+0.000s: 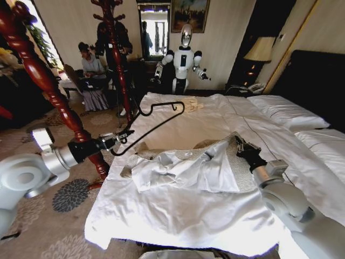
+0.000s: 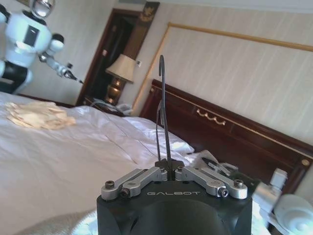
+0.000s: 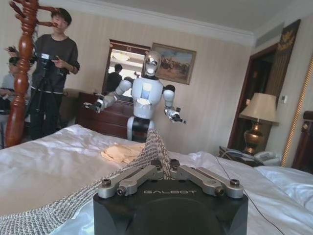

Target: Pick up the clothes from the bed and hang them on the clothes hanger.

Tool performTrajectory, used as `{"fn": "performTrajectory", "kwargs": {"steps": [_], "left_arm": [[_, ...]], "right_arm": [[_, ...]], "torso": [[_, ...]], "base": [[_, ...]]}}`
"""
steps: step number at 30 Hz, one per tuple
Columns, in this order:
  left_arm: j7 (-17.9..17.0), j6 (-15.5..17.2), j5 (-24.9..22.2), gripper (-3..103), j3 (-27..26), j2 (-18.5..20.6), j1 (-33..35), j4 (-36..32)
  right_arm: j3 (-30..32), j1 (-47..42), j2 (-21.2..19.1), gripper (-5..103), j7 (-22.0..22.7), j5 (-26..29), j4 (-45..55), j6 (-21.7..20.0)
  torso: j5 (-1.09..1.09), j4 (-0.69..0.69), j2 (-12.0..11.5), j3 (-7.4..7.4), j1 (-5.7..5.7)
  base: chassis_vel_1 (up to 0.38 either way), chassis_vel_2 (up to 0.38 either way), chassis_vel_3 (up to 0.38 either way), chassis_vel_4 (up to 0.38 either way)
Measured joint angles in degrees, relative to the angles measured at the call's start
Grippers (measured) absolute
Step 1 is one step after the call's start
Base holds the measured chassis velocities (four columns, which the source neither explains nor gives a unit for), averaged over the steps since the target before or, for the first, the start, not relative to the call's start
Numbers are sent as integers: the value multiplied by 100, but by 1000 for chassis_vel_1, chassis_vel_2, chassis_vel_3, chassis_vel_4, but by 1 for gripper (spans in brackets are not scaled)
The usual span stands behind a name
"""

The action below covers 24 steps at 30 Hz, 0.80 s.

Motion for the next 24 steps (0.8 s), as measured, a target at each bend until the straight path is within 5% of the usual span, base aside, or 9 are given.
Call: {"fn": "performTrajectory", "kwargs": {"steps": [11,24], "left_arm": [[265,176,402,2,377,-119,437,-736],[308,103,1593,2,1451,-487,470,-529]], "right_arm": [[39,4,71,1,100,250,-20,-1],[177,-158,52,1,-777,126,577,697]], "torso": [[1,0,0,0,0],[-1,-1,0,0,0]], "base": [[0,0,0,0],[0,0,0,0]]}}
